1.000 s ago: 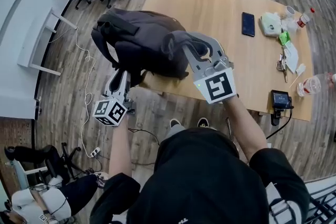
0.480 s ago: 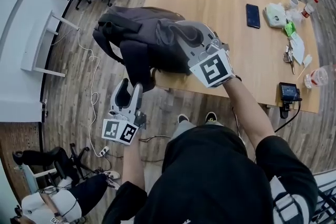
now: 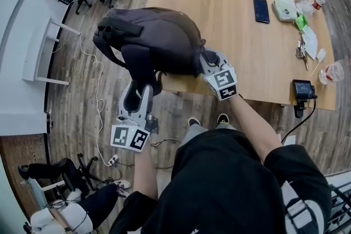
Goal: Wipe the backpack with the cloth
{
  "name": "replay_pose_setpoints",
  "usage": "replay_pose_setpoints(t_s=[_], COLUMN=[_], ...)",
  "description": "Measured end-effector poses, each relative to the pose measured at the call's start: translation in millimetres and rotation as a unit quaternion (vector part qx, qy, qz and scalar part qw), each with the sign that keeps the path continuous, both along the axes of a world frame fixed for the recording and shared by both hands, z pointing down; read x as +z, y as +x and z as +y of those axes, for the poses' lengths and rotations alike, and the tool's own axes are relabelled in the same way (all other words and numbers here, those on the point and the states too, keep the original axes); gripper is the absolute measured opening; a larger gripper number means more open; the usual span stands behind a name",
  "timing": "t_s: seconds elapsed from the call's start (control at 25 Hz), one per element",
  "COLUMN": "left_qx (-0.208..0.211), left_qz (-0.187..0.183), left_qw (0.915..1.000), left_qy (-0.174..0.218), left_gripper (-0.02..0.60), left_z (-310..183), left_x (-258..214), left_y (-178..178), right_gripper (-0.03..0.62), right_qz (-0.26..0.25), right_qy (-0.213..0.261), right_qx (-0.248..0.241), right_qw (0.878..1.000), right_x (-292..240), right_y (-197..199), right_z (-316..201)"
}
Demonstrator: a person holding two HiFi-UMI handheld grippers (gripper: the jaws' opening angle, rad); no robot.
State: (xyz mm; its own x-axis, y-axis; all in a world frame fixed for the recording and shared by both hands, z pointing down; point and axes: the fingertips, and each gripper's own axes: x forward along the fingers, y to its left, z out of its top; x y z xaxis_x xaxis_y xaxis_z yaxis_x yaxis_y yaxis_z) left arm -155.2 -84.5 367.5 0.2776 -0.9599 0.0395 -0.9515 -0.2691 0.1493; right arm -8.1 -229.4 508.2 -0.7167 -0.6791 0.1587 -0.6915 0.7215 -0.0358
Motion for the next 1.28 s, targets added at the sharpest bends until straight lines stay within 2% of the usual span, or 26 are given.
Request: replay_pose_setpoints(t_s=[0.08, 0.12, 0.2, 0.28, 0.4, 0.48, 0.56, 0.64, 0.76, 0.84, 0.92, 1.0, 1.08, 1.12, 1.24, 1.28], left_qx=[-0.006, -0.008, -0.008, -0.001, 0.006, 0.003, 0.001, 0.002, 0.007, 0.009, 0.010, 0.013, 0.015, 0.014, 0.007, 0.005], left_qz=[0.009, 0.011, 0.011, 0.009, -0.002, -0.001, 0.010, 0.019, 0.018, 0.018, 0.019, 0.018, 0.019, 0.023, 0.026, 0.026], left_qw=[0.9999, 0.9999, 0.9999, 1.0000, 1.0000, 1.0000, 0.9999, 0.9998, 0.9998, 0.9998, 0.9998, 0.9997, 0.9997, 0.9996, 0.9996, 0.9996], left_qy=[0.000, -0.001, -0.003, -0.003, -0.004, -0.003, -0.001, 0.000, -0.002, -0.003, -0.004, -0.006, -0.009, -0.009, -0.007, -0.007], left_gripper=[0.216, 0.216, 0.216, 0.216, 0.216, 0.216, 0.216, 0.216, 0.216, 0.216, 0.216, 0.216, 0.216, 0.216, 0.216, 0.216], left_z=[-1, -2, -2, -4, -7, -8, -9, -10, -11, -11, -9, -6, -3, -1, 2, 3], left_x=[-1, 0, 0, -1, -1, -1, 1, 2, 3, 4, 4, 5, 6, 6, 2, 1], left_y=[-1, -1, 2, 8, 12, 11, 14, 19, 25, 27, 29, 30, 30, 29, 25, 24], right_gripper=[0.034, 0.034, 0.034, 0.034, 0.034, 0.033, 0.034, 0.034, 0.034, 0.034, 0.034, 0.034, 0.034, 0.034, 0.034, 0.034], right_qz=[0.053, 0.055, 0.014, -0.022, -0.091, -0.158, -0.179, -0.161, -0.149, -0.110, -0.062, -0.057, -0.068, -0.067, -0.049, -0.045], right_qy=[-0.080, -0.119, -0.171, -0.181, -0.161, -0.128, -0.039, 0.054, 0.139, 0.184, 0.212, 0.222, 0.213, 0.191, 0.054, 0.005], right_qx=[-0.002, 0.002, 0.026, 0.052, 0.067, 0.064, 0.040, 0.020, 0.001, -0.005, 0.011, 0.047, 0.089, 0.104, 0.107, 0.104], right_qw=[0.995, 0.991, 0.985, 0.982, 0.980, 0.977, 0.982, 0.985, 0.979, 0.977, 0.975, 0.972, 0.971, 0.974, 0.992, 0.994], right_x=[58, 83, 105, 96, 50, -5, -78, -143, -207, -223, -221, -211, -188, -170, -84, -51], right_y=[-2, -3, 0, 3, -2, -5, -9, -13, -17, -22, -26, -21, -6, 2, 10, 9], right_z=[6, 10, 12, 11, 11, 13, 20, 26, 30, 31, 21, -1, -24, -32, -44, -45])
